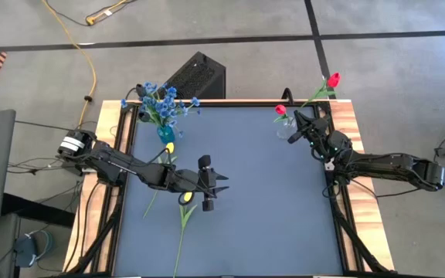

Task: Sort flowers into vase by color
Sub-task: Put the red tulip into the transparent vase, then put the bottom yellow tulip into the transparent vase

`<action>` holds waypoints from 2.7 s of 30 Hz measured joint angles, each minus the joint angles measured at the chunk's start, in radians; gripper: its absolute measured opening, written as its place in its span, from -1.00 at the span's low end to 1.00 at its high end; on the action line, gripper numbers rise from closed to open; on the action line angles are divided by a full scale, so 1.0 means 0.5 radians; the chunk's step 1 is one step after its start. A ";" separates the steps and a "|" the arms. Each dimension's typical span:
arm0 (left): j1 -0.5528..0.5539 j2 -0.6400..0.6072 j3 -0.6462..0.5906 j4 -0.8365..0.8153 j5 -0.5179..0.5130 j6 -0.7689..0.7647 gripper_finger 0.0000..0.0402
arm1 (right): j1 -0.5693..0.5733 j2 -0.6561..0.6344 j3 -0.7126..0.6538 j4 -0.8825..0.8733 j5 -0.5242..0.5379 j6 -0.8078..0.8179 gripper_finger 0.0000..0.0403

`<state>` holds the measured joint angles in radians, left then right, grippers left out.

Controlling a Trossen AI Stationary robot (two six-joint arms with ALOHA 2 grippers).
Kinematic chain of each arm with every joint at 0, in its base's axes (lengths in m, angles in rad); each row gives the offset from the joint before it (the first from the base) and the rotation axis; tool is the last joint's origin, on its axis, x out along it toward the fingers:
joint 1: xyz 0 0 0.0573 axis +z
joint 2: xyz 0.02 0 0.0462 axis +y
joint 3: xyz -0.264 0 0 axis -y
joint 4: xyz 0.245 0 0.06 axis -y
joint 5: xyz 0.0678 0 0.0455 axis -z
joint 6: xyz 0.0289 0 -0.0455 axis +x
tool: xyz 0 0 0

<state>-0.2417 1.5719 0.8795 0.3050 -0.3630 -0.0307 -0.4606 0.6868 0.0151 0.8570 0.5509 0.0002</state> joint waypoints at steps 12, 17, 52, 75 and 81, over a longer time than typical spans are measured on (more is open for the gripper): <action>0.000 0.000 0.000 -0.001 0.000 0.038 -0.38 | 0.000 0.000 0.000 -0.042 0.000 0.000 -0.88; 0.000 0.000 0.000 -0.002 0.000 0.038 -0.38 | 0.000 0.001 0.000 -0.100 0.000 0.002 -0.88; 0.000 0.000 0.000 -0.002 0.030 0.018 -0.38 | 0.036 0.001 0.629 -1.755 -0.060 0.215 -0.36; -0.035 -0.057 0.002 -0.272 0.092 -0.087 -0.38 | 0.041 0.102 1.379 -3.165 -0.852 0.442 -0.37; -0.044 -0.102 0.027 -0.756 0.227 -0.322 -0.38 | 0.044 0.253 1.544 -3.394 -1.052 0.423 -0.37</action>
<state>-0.2638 1.5209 0.8930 -0.0731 -0.2494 -0.1917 -0.4385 0.8135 0.7870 -0.8399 0.0250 0.2119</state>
